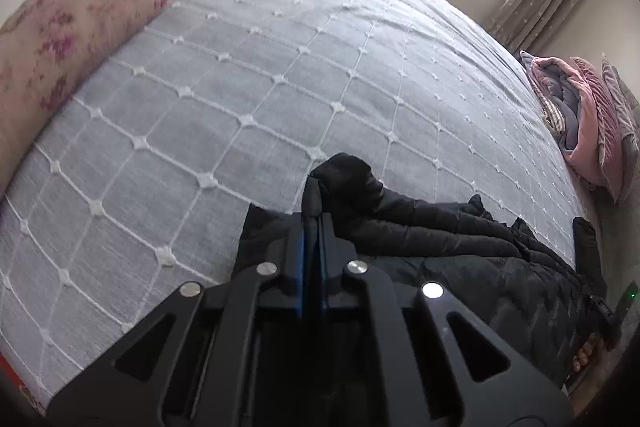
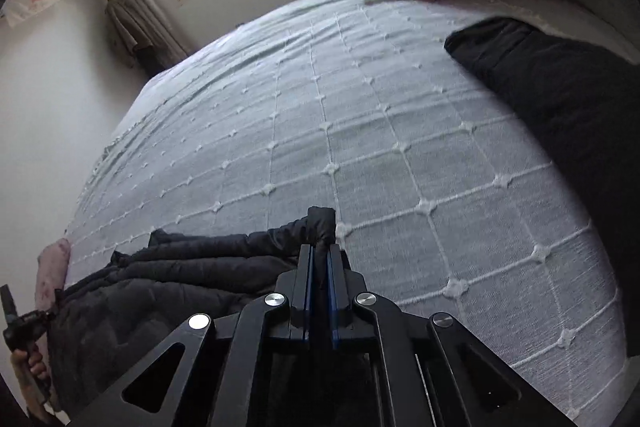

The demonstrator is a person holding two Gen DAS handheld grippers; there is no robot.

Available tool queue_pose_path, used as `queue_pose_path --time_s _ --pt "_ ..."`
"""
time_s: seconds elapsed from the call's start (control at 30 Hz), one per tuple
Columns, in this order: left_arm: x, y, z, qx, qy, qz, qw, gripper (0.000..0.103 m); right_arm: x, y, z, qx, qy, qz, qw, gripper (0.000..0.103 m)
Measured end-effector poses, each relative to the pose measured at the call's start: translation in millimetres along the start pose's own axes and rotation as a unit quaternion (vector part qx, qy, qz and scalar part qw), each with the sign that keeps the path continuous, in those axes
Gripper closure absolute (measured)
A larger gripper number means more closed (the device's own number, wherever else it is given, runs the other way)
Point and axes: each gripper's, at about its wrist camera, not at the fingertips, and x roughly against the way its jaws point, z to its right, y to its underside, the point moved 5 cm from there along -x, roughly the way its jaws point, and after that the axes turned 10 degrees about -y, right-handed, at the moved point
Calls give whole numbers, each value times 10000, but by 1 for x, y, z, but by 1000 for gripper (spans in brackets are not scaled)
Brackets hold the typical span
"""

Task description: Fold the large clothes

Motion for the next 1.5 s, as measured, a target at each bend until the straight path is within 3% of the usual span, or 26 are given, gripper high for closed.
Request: queue_pose_path --time_s 0.1,0.17,0.43,0.6,0.67,0.7,0.77,0.83,0.97,1.07,1.1,1.13,1.17,1.3,1.37,1.5 --pt "7 -15 14 -87 -163 339 9993 97 8 -12 -17 212 224 326 9990 99" --pt "-1 -22 18 -89 -351 330 9988 97 5 -17 -23 362 478 410 9974 99" --pt "-64 -7 18 -259 -1309 336 9905 97 -48 -5 18 473 1617 79 9857 101" --pt "-76 0 19 -239 -1139 226 9929 94 -66 11 31 319 1568 -300 9867 101" --pt "-76 0 16 -127 -1020 167 9946 86 -65 13 32 263 1569 -295 9868 100" --pt "-75 -1 11 -41 -961 121 9953 75 -61 14 34 182 1536 -263 9876 100" --pt "-68 -1 3 123 -746 55 9971 71 -51 13 35 19 1431 -213 9895 96" --pt "-50 0 -7 366 -430 52 9984 71 -36 14 34 -165 1337 -187 9907 93" --pt "11 4 -24 701 -491 461 9953 54 16 14 5 -199 974 199 9948 89" --pt "62 17 -12 658 -226 726 9949 50 60 15 -37 -70 580 603 9965 76" --pt "78 27 1 496 -84 765 9958 45 73 20 -55 -38 379 715 9967 55" --pt "91 37 17 256 70 773 9967 43 83 28 -71 19 246 789 9966 20" --pt "101 47 31 61 155 772 9969 40 89 38 -88 152 160 849 9961 11" --pt "125 97 94 -696 586 527 9945 36 83 83 -151 1251 111 461 9910 10" --pt "120 114 110 -808 473 475 9945 36 73 104 -165 1515 200 255 9879 10" --pt "77 141 124 -1096 164 396 9930 36 41 134 -155 1489 179 -277 9883 10"
